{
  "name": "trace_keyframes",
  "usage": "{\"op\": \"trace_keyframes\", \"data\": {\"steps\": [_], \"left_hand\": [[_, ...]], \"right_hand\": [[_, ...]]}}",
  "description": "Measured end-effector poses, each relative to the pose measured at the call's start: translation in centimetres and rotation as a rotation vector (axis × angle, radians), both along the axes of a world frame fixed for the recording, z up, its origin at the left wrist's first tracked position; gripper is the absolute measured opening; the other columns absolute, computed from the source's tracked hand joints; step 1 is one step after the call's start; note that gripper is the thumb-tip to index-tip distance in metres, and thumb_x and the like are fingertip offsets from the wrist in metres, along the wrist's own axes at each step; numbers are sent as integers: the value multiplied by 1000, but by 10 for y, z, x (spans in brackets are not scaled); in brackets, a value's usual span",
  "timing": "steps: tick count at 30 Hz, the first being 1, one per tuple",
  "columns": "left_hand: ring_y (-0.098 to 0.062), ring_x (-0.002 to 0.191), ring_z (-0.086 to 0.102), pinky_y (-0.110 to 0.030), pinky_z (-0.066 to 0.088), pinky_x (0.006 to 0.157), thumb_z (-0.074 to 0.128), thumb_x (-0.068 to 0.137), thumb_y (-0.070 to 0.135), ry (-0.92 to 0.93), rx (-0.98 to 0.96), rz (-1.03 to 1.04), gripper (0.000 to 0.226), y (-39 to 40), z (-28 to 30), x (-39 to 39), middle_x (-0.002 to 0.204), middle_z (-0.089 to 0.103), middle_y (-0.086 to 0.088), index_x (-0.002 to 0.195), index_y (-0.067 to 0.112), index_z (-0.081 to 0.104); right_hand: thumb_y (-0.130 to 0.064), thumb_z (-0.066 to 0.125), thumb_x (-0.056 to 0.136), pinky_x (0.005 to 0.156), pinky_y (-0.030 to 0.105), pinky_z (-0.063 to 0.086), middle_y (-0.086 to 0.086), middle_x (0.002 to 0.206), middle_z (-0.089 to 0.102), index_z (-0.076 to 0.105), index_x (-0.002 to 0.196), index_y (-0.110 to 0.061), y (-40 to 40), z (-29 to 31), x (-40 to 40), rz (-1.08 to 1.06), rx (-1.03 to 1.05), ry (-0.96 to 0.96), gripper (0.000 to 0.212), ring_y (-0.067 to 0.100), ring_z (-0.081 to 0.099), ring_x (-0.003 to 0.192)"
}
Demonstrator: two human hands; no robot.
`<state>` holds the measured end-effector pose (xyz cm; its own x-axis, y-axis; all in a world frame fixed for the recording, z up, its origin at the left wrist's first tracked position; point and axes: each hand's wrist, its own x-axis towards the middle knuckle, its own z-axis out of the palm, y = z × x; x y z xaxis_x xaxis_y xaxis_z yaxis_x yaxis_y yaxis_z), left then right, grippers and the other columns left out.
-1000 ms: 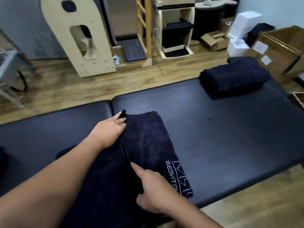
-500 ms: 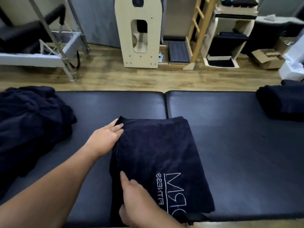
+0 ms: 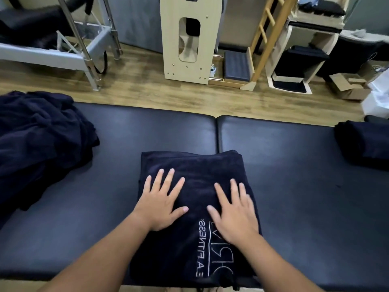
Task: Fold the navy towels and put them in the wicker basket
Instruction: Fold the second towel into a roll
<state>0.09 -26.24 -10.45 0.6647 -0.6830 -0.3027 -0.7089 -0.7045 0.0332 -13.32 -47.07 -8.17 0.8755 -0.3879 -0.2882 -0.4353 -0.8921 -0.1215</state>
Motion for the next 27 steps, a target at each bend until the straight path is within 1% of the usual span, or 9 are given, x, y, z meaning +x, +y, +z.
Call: {"op": "trace_keyframes", "data": {"steps": [2,4,7,10,13,16,20,23,27], "left_hand": [[-40,148,-30,-64,-8,119,8,86,85,14,44,22,94,-6,3,2,162,-34,-11,157,31,-22],[-43,145,-34,-69,-9,117,28,86,78,61,74,47,98,-18,9,4,159,-38,-13,157,32,-23],[-46,143,-36,-74,-12,112,46,82,66,150,65,113,103,-36,16,11,157,-43,-13,153,43,-26],[-41,144,-37,-72,-14,113,36,83,84,222,46,184,96,-44,13,19,159,-40,-7,150,52,-25],[-36,144,-39,-67,-19,113,24,74,97,240,28,205,103,-42,13,17,159,-40,-3,152,50,-24],[-31,146,-38,-63,-19,116,27,78,92,177,-45,180,107,-38,19,-5,161,-36,-7,157,37,-19],[-26,153,-24,-64,-1,120,27,92,77,67,-222,-6,88,-25,15,-78,168,-16,-7,162,30,3],[-27,156,-11,-62,5,119,22,98,73,-11,-212,-33,76,0,1,-125,170,-7,-8,162,36,4],[-30,156,2,-60,13,117,26,98,72,-56,-158,2,79,32,1,-151,170,3,-12,162,29,13]], "right_hand": [[-70,19,97,123,56,-2,5,167,-19,-7,158,-42,-13,-5,0,-2,-51,4,72,27,-23,152],[-71,22,95,122,59,-2,9,167,-18,-3,159,-39,-14,-3,12,17,-51,-25,76,33,-21,152],[-77,23,91,120,63,-4,6,167,-22,-6,157,-46,-20,-1,43,2,11,-9,78,38,-23,150],[-83,22,87,116,69,-6,3,165,-26,-15,152,-54,-38,-5,69,18,51,110,80,40,-25,149],[-83,24,87,115,71,-8,6,165,-27,-18,152,-51,-42,-6,69,63,42,123,84,41,-27,148],[-81,24,87,115,69,-10,12,164,-28,-15,156,-44,-26,-2,39,171,26,60,87,41,-28,148],[-73,27,91,116,69,-6,15,167,-15,-7,158,-41,2,-3,-35,337,35,-41,82,44,-20,150],[-75,34,91,116,70,7,15,168,2,5,160,-40,6,-8,-88,399,4,-86,83,43,-3,153],[-76,50,84,117,64,13,14,168,4,13,161,-34,-14,-11,-123,451,-59,-68,95,38,6,154]]}}
